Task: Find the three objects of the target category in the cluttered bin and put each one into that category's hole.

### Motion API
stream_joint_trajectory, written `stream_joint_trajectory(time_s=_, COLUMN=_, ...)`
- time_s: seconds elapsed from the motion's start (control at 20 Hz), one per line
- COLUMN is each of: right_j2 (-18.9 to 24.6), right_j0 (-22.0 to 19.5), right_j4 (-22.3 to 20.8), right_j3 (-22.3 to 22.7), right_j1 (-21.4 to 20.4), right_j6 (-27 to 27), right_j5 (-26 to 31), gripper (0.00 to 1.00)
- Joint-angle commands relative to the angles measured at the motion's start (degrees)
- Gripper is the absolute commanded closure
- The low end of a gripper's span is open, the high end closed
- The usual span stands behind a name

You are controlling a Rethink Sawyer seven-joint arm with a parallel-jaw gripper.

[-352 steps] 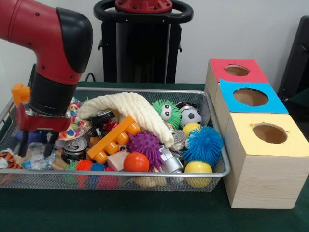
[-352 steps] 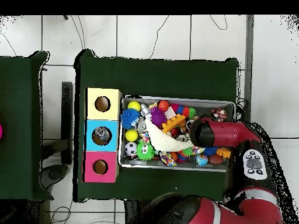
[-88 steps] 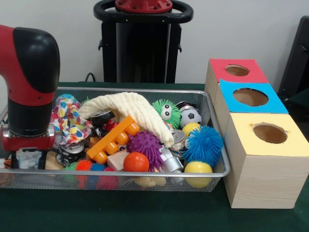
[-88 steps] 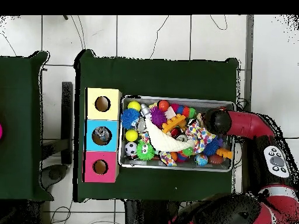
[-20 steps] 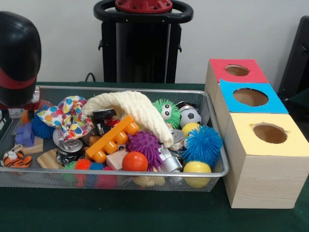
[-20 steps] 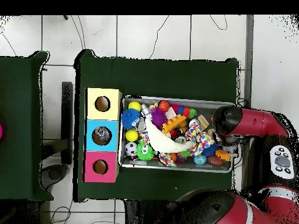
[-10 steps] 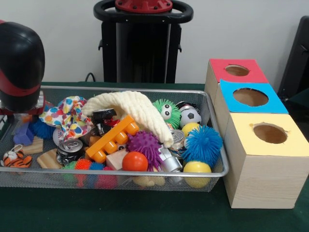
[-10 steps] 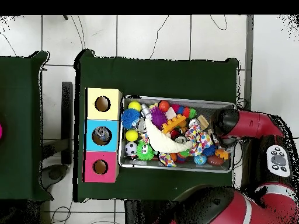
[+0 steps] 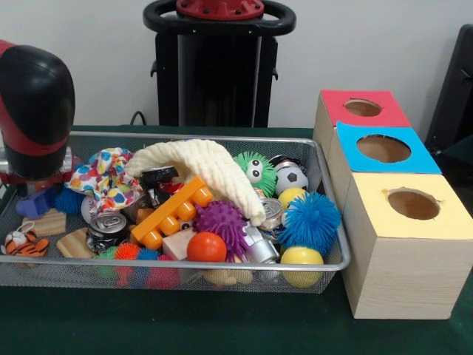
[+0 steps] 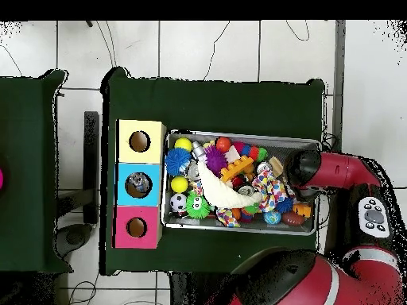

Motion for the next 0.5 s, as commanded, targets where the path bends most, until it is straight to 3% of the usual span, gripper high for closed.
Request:
stream_joint_trajectory(time_s=0.05, right_j2=1.20, right_j0=0.62, right_j4=-2.17, right_j3=0.71, right_j1=2.92, right_j6=2.22, right_j5=-2.78, gripper=0.00)
stream_joint_trajectory(time_s=0.5, right_j2=1.07, right_j0=0.49, right_j4=-1.57, right_j3=0.62, right_j1=2.75, right_j6=1.64, right_j5=-0.93, gripper=0.00)
